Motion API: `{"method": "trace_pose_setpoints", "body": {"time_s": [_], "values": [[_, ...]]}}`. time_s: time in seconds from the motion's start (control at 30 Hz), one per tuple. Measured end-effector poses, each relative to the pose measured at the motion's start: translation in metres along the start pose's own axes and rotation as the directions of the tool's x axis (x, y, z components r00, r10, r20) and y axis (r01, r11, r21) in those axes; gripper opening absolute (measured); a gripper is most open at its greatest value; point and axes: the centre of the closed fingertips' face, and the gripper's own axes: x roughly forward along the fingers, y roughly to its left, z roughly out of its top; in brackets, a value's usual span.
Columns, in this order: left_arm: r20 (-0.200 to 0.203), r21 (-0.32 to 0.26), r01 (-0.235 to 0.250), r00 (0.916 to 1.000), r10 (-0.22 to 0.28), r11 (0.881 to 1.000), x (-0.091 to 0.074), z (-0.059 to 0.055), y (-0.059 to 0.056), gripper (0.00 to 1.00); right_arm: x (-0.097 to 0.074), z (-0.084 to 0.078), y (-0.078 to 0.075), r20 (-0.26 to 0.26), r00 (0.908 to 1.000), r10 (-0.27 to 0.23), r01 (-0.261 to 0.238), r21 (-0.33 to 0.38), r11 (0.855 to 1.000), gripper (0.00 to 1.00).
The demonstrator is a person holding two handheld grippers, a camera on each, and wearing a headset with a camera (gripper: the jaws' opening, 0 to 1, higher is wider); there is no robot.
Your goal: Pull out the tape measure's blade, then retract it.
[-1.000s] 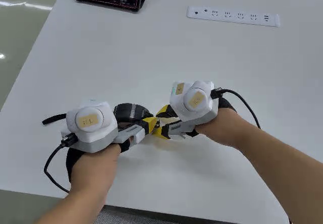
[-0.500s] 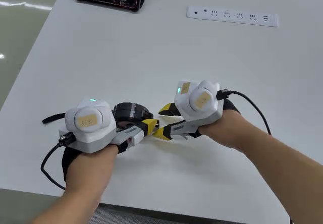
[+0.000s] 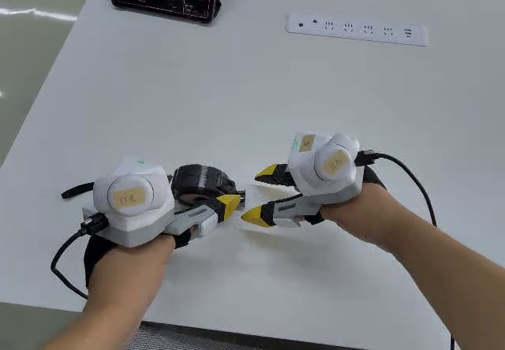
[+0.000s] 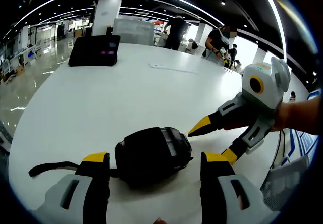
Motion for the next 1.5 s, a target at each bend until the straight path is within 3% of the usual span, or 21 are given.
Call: {"method": "trace_pose_setpoints", "body": {"time_s": [0.27,0.67,0.87,1.0,1.23,1.5], "values": [[-0.008,0.096,0.022,0.9997,-0.022,0.995,-0.007,0.0,-0.003,0.75,-0.017,-0.008,-0.002,0.003,0.998,-0.063,0.063,0.032,0.998,0.56],[0.001,0.208,0.044,0.999,-0.045,0.977,-0.023,0.002,-0.005,0.78,-0.045,-0.005,0.001,0.041,0.9899,-0.136,0.134,0.052,0.99,0.68],[-0.009,0.213,0.047,0.9989,-0.047,0.976,-0.027,0.0,-0.004,0.78,-0.047,-0.004,0.001,0.047,0.9877,-0.149,0.146,0.057,0.988,0.69],[0.007,0.233,0.076,0.9968,-0.08,0.969,-0.031,0.004,-0.008,0.77,-0.053,-0.005,0.002,0.05,0.9854,-0.163,0.16,0.058,0.985,0.72],[0.001,0.261,0.091,0.9955,-0.095,0.961,-0.041,0.004,-0.005,0.77,-0.067,-0.01,0.006,0.063,0.9789,-0.194,0.191,0.058,0.98,0.76],[-0.026,0.287,0.121,0.9926,-0.119,0.95,-0.054,-0.004,-0.002,0.8,-0.085,-0.015,0.009,0.085,0.9715,-0.221,0.214,0.083,0.973,0.8]]}}
